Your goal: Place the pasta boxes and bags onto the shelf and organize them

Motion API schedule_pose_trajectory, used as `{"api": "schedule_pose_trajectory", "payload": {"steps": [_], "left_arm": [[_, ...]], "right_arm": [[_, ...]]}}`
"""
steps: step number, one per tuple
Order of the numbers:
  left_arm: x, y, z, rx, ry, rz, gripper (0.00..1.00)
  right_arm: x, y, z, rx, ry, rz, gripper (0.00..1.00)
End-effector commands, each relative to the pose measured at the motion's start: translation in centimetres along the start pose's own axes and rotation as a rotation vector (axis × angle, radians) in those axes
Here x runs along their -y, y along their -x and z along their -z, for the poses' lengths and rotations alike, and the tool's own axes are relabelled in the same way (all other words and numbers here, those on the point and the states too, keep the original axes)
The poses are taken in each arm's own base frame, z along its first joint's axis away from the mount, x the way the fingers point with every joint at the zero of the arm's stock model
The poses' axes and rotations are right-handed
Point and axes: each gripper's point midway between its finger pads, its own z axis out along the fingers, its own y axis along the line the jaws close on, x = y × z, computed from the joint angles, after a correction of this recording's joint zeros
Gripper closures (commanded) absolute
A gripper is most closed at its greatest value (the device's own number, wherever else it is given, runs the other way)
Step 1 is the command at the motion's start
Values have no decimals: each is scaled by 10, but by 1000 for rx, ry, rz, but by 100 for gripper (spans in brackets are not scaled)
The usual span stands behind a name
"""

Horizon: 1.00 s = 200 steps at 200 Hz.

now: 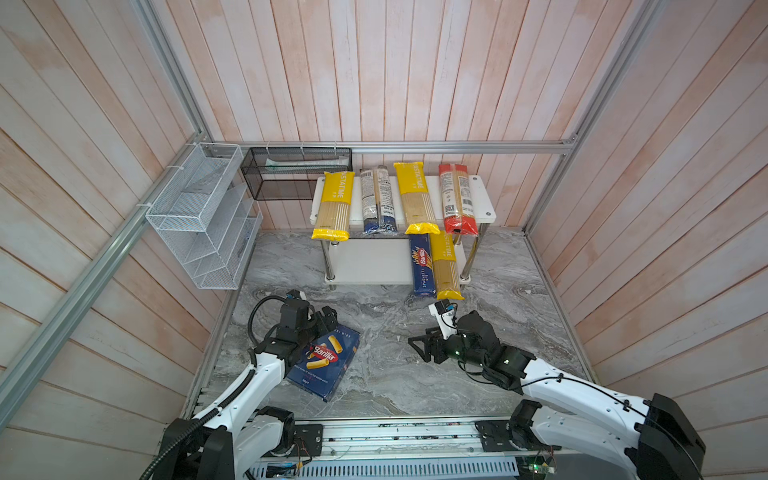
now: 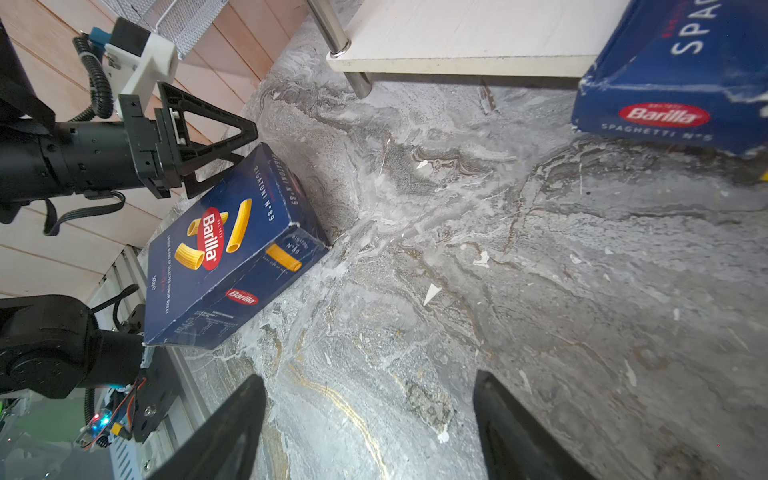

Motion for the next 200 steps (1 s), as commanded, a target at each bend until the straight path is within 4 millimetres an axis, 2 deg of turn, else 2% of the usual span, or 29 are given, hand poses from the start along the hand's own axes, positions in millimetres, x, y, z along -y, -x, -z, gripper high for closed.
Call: {"api": "schedule_pose_trajectory", "payload": {"steps": [1, 20, 44, 66, 77, 86, 108, 125, 147, 176, 200], "left_arm": [[47, 8, -6, 18, -137, -57, 0], [76, 3, -14, -1, -174, -132, 0], [109, -13, -25, -57, -245, -181, 0], [124, -17, -27, -69, -257, -211, 0], [115, -11, -24, -63, -181, -203, 0], [97, -5, -18, -57, -74, -190, 0], [54, 7, 11, -40, 88, -88, 0], [26, 4, 36, -15, 130, 35, 0], [-12, -11, 62, 23, 238, 190, 0], [-27, -31, 76, -33, 303, 283, 0], [-34, -30, 96, -37, 368, 315, 0]], "right_arm": [[11, 2, 6, 30, -53, -21, 20], [16, 3, 10, 40, -57, -33, 19], [14, -1, 10, 14, -1, -44, 16], [9, 0, 4, -8, 50, -36, 15], [5, 2, -1, -14, 68, -32, 15], [2, 5, -6, -19, 81, -26, 15], [-8, 10, -26, -59, 138, 0, 15], [-20, 15, -42, -97, 201, 28, 15], [-31, 21, -65, -141, 263, 45, 15], [-38, 26, -94, -167, 308, 38, 15], [-46, 27, -115, -189, 343, 50, 15]]}}
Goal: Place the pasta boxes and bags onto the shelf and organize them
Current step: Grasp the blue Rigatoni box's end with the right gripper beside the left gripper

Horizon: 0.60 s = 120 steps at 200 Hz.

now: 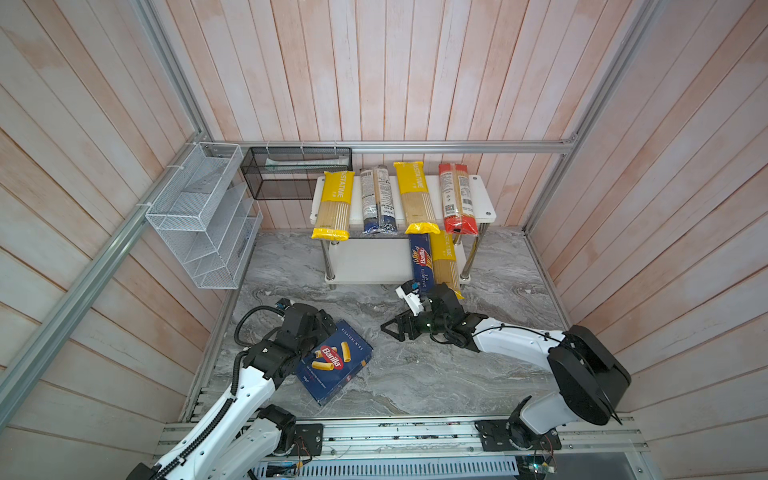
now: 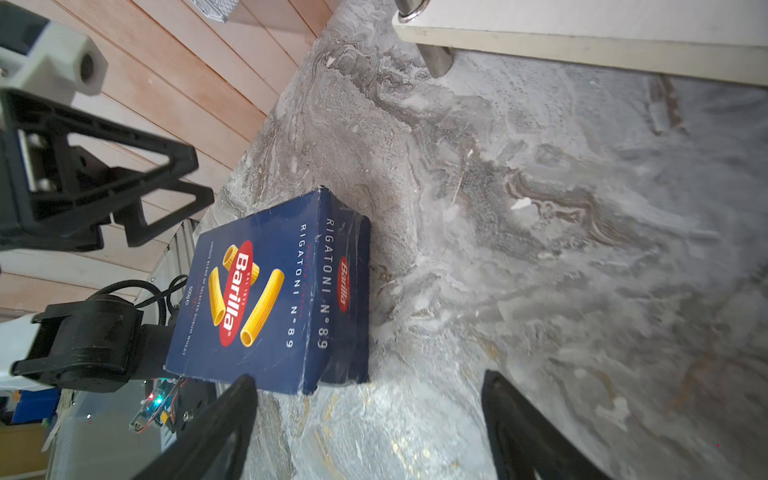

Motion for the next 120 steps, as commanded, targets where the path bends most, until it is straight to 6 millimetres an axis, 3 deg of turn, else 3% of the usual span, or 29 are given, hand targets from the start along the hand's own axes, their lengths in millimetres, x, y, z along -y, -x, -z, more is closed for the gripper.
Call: {"api": "schedule_pose_trajectory", "payload": {"steps": [1, 45, 81, 120], "left_arm": [[-31, -3, 18, -9, 148, 83, 0], [-61, -6, 50, -10, 261, 144, 0], [-75, -35, 44, -126, 303, 168, 0], [-80, -50, 34, -162, 274, 175, 0]], "right_arm": [[-17, 9, -19, -10, 90, 50, 15], [-22, 3, -53, -61, 130, 77, 15], [-22, -8, -73, -100, 145, 84, 15], [-27, -14, -86, -119, 156, 90, 15]]}}
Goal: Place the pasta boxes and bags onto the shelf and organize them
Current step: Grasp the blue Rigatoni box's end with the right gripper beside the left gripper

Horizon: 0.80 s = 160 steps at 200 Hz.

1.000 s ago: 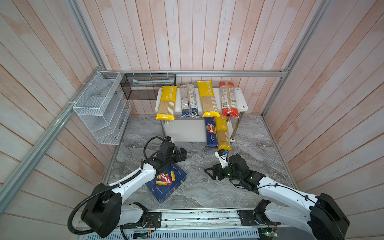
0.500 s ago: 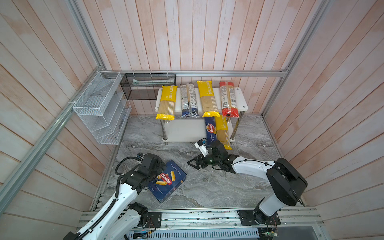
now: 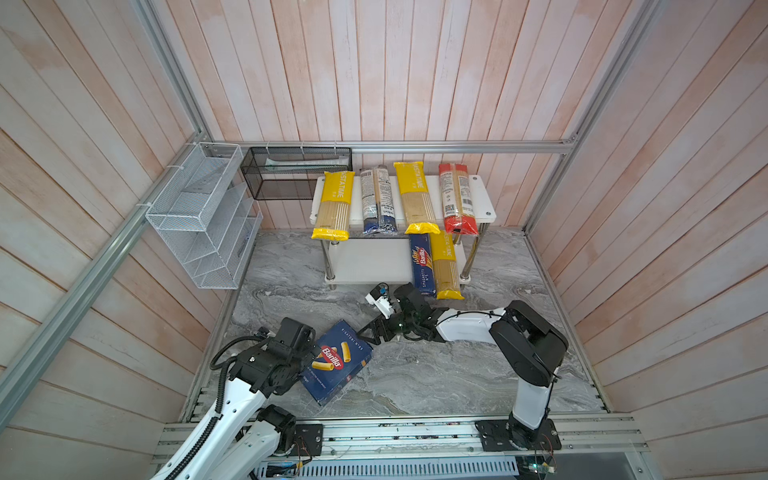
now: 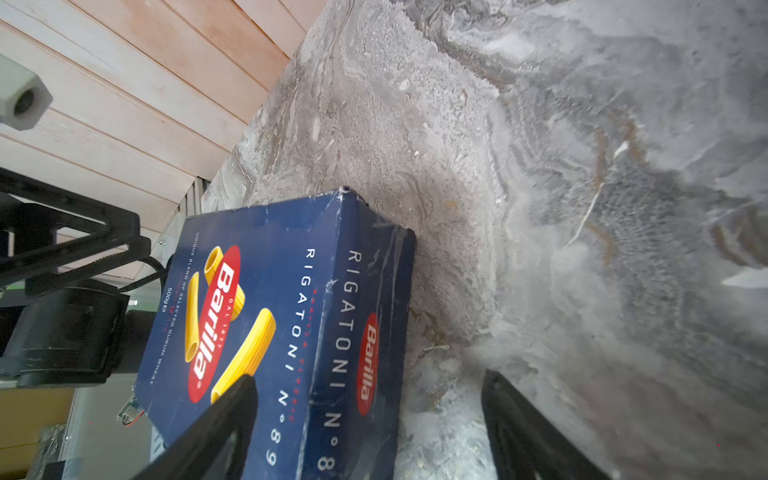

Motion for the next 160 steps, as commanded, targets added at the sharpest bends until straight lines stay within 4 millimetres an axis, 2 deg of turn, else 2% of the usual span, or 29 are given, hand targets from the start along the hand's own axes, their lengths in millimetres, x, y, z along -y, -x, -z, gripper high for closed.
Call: {"api": "schedule_pose_trajectory", "payload": {"steps": [1, 36, 75, 117, 145, 160], "left_arm": [[-11, -12, -7, -41, 20, 15, 0], [-4, -17, -15, -54, -47, -9, 0], [18, -15, -18, -47, -130, -91, 0], [39, -5, -6, 13, -235, -140, 0], [49, -8, -5, 14, -311, -171, 0], [47, -13, -10, -4, -306, -181, 0]], "right_arm": [[-11, 9, -8, 12, 38, 43, 15], [-14, 6, -11, 2, 35, 46, 17], [-11, 0, -15, -20, 24, 26, 19], [-15, -5, -21, -40, 19, 22, 24], [-21, -9, -16, -32, 20, 8, 26], [-25, -9, -10, -23, 14, 3, 27]]}}
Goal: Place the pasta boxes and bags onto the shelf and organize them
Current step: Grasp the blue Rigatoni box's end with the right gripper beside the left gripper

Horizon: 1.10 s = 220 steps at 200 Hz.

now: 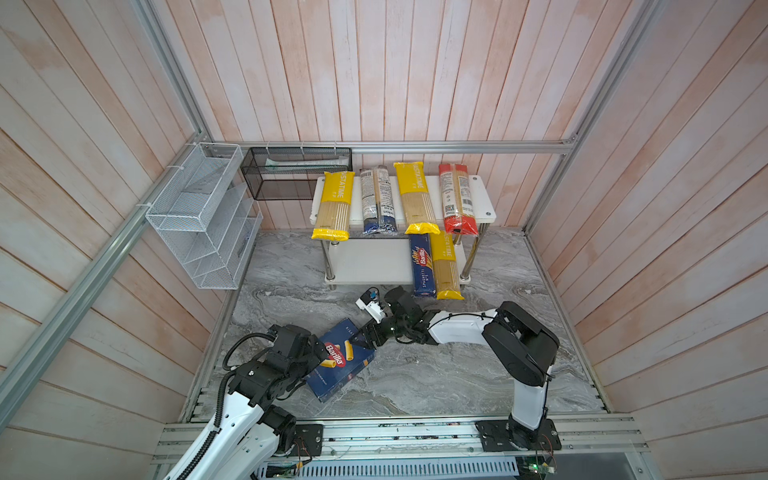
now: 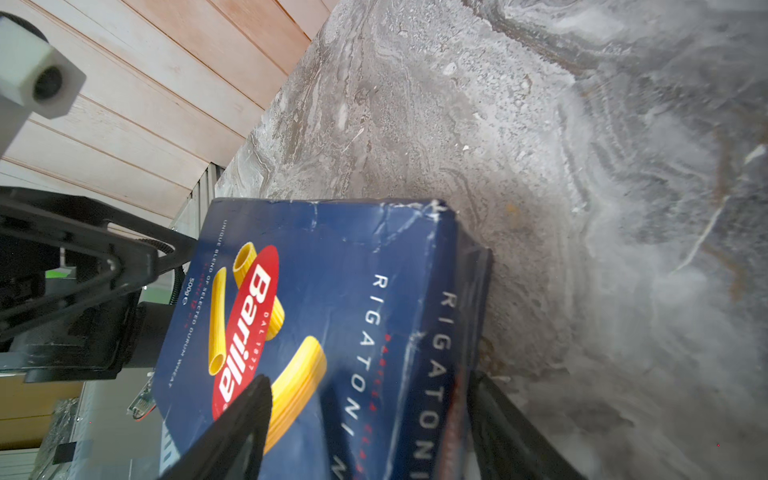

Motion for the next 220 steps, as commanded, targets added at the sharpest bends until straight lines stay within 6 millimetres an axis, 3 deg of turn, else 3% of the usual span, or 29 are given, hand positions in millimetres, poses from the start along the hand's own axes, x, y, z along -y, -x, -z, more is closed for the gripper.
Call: {"api": "schedule_pose_trajectory", "payload": {"steps": [1, 21, 55, 106, 133, 169, 220], "left_arm": [[13, -2, -6, -3, -70, -40, 0], [15, -5, -10, -14, -90, -62, 0], [43, -3, -16, -8, -205, -127, 0], [71, 3, -34, 17, -198, -250, 0], [62, 3, -43, 14, -145, -236, 0], [50, -4, -38, 8, -155, -193, 0], [56, -15, -33, 10, -297, -183, 0]], "right_arm": [[-4, -4, 7, 5, -15, -19, 27], [-7, -6, 14, 13, -27, -25, 29], [-10, -12, 31, 46, -55, -61, 30], [-5, -18, 61, 126, -146, -137, 31], [7, -24, 71, 151, -220, -188, 31], [12, -35, 80, 184, -235, -256, 33], [13, -43, 82, 156, -246, -260, 32]]}}
